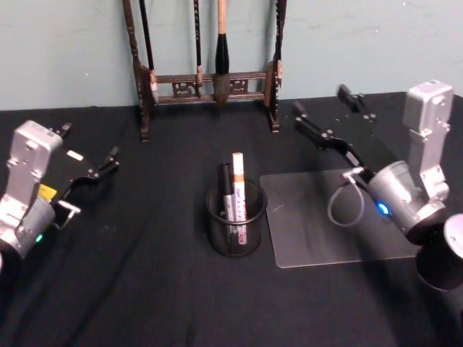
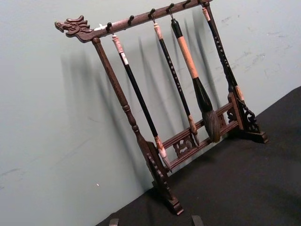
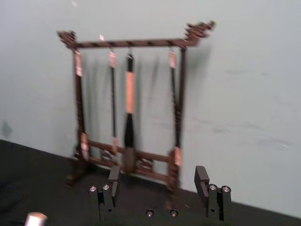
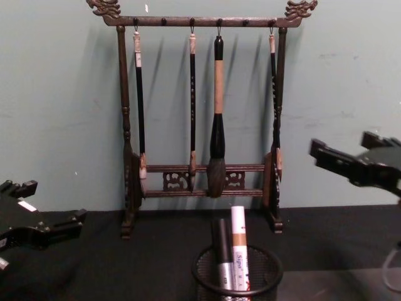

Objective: Pick up the water-based marker from the table and place it into the pen holder.

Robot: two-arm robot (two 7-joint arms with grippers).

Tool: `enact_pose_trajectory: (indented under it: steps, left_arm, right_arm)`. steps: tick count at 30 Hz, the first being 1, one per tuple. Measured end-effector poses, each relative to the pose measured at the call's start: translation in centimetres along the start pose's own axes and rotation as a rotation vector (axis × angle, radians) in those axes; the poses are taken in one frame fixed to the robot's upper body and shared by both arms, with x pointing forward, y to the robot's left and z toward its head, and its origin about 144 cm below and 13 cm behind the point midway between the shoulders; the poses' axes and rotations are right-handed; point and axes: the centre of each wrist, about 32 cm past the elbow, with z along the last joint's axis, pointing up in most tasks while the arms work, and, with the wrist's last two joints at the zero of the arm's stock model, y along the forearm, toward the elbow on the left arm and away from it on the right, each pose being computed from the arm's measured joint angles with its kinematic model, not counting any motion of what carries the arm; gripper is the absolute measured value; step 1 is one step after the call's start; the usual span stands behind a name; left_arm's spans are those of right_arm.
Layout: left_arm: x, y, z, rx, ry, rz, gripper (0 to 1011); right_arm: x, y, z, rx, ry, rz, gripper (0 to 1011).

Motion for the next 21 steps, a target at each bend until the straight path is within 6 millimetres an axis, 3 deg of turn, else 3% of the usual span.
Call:
enact_pose_trajectory:
  steps: [8,21]
  left_arm:
    - [0.0,0.0,0.0,0.000,0.000,0.000,1001]
    - [0.0,0.0,0.0,0.000,0.000,0.000,1001]
  right_arm:
    - [0.7,-1.1,-1.6,-0.091,-0.064,-0.081,1002]
    - [0.3,-1.3,-3.6,-0.198,-0.124,-0.095,1002]
